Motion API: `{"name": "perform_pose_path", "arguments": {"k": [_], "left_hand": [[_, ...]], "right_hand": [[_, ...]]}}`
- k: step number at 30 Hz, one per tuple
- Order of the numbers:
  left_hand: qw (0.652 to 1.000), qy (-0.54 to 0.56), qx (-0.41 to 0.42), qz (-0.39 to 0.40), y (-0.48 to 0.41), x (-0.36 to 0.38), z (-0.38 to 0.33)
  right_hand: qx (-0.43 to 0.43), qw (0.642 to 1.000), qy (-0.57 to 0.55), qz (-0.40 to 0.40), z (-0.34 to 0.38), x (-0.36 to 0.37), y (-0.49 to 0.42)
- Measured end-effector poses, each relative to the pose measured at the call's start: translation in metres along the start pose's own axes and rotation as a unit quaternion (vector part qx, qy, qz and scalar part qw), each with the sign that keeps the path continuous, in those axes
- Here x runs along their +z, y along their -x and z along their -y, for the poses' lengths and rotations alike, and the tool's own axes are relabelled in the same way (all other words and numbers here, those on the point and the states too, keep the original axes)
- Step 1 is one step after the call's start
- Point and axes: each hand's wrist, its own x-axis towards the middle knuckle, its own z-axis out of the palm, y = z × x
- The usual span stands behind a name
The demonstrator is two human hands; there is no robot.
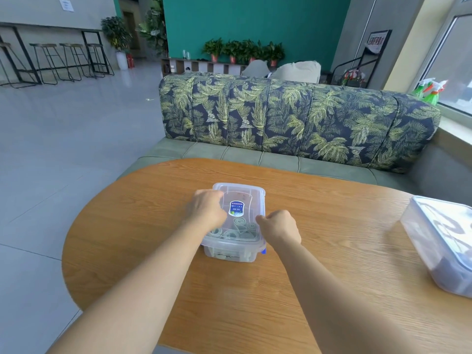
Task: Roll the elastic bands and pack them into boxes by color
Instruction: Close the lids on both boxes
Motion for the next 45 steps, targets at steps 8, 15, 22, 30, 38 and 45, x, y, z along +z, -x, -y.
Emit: {"name": "perform_pose_path", "arguments": {"k": [8, 15, 22, 30, 38, 45], "left_hand": [[0.974, -0.036, 0.134, 0.180, 0.004, 0.010, -0.020], [0.975, -0.040, 0.134, 0.173, 0.003, 0.009, -0.022], [0.975, -0.059, 0.131, 0.171, 0.004, 0.007, -0.024], [0.975, -0.060, 0.128, 0.172, 0.003, 0.009, -0.024], [0.992, 0.115, 0.033, 0.045, -0.008, 0.005, -0.010], [0.841, 0.421, -0.302, 0.158, -0.003, 0.007, 0.026]], "right_hand": [[0.051, 0.994, -0.075, 0.061, -0.006, -0.010, 0.004], [0.129, 0.935, -0.300, 0.141, -0.009, -0.009, 0.005], [-0.004, 0.999, 0.039, 0.037, 0.009, -0.008, 0.006], [-0.044, 0.987, 0.150, 0.025, 0.022, -0.011, 0.010], [-0.041, 0.984, 0.164, 0.050, 0.027, -0.019, 0.014], [-0.041, 0.981, 0.181, 0.056, 0.031, -0.019, 0.015]]}}
